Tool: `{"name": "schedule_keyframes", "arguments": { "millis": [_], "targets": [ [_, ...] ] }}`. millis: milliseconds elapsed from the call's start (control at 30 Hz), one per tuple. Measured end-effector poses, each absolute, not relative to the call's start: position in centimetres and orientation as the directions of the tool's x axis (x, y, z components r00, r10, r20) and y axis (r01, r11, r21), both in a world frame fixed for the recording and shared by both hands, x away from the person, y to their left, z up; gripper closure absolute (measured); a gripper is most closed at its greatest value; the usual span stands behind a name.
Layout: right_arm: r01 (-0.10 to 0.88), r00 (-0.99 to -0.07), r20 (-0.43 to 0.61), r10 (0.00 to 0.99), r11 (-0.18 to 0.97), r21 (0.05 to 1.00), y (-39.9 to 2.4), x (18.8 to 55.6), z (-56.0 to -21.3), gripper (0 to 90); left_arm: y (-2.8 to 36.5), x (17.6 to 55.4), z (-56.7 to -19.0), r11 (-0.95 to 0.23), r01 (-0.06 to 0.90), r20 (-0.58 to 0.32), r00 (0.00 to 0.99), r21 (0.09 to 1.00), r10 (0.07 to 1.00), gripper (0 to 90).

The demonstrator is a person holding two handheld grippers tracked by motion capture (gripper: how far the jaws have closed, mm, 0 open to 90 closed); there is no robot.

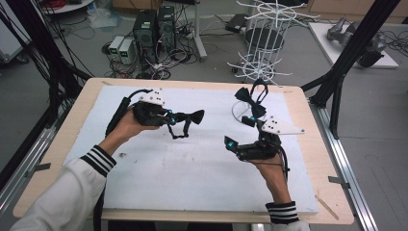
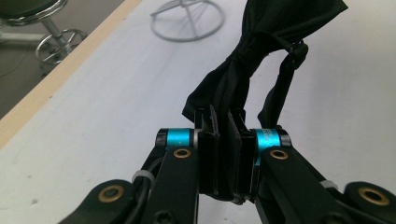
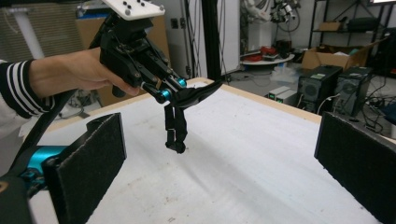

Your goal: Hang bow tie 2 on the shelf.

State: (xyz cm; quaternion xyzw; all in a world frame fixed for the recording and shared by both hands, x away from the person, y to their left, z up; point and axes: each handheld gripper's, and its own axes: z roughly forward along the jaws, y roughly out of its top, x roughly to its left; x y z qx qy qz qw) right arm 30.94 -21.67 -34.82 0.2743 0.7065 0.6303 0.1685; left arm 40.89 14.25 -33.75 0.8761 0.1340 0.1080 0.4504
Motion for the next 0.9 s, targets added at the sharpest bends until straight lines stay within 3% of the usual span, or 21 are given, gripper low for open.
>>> {"name": "schedule_keyframes", "arguments": {
  "millis": [900],
  "targets": [
    [0.194,-0.89,0.103,0.445,0.163,0.967,-17.6,34.2,-32.9,4.6,14.6,37.2,-33.2,-0.488,0.08,0.075,0.954,0.869,0.291,83.8]
  ]
}}
